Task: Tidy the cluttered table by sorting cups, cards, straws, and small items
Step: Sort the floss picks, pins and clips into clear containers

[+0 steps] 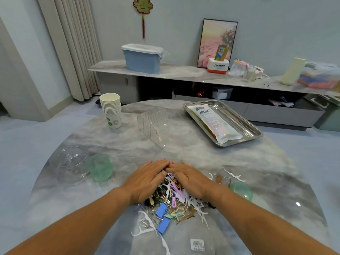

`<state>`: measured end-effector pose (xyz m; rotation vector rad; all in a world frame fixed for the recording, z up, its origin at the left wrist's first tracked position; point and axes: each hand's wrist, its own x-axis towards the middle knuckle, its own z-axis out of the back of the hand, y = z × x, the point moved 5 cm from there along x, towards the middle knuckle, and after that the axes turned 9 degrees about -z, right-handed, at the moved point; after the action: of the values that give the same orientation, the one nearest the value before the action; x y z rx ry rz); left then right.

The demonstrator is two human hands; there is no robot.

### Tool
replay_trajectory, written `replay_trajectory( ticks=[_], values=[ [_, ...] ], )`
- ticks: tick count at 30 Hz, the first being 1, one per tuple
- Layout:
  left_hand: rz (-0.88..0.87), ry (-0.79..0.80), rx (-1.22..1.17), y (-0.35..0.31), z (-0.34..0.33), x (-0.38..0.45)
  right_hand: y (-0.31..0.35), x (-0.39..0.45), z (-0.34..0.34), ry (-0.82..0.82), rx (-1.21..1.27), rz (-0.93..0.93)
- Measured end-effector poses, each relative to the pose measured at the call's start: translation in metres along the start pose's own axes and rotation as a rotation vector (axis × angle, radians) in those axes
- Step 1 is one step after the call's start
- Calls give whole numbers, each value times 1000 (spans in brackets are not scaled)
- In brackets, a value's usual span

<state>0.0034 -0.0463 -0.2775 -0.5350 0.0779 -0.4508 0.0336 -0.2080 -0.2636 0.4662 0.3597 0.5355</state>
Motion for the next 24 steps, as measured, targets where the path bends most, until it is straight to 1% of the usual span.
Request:
replay_trajectory(
  ticks=[10,12,13,14,15,17,18,19,20,22,24],
  values=[
    [9,10,-45,-47,-21,-66,25,-78,-22,34,24,-30],
    [27,6,-95,-50,-23,-73,26,-86,-25,36,33,-21],
    [37,-22,-131,-51,-21,-78,27,-90,-22,6,59,-12],
    [46,-73,-156,-53,-16,-80,24,-95,-13,-65,96,-22],
    [68,-131,-160,-51,-10,-83,16,-98,0,-175,149,-55],
    [137,-212,-95,-43,-4,-87,-10,-112,35,-458,268,-153],
    [186,-229,-52,-36,-4,-89,-25,-120,52,-570,320,-211],
    [246,-232,-18,-28,-5,-90,-43,-128,64,-638,356,-274],
    [308,-234,2,-22,-7,-90,-62,-134,73,-653,379,-345],
    [396,-223,29,-16,-12,-86,-95,-139,82,-596,397,-469],
    [396,-159,90,-20,-16,-78,-119,-137,81,-520,403,-541]
  ],
)
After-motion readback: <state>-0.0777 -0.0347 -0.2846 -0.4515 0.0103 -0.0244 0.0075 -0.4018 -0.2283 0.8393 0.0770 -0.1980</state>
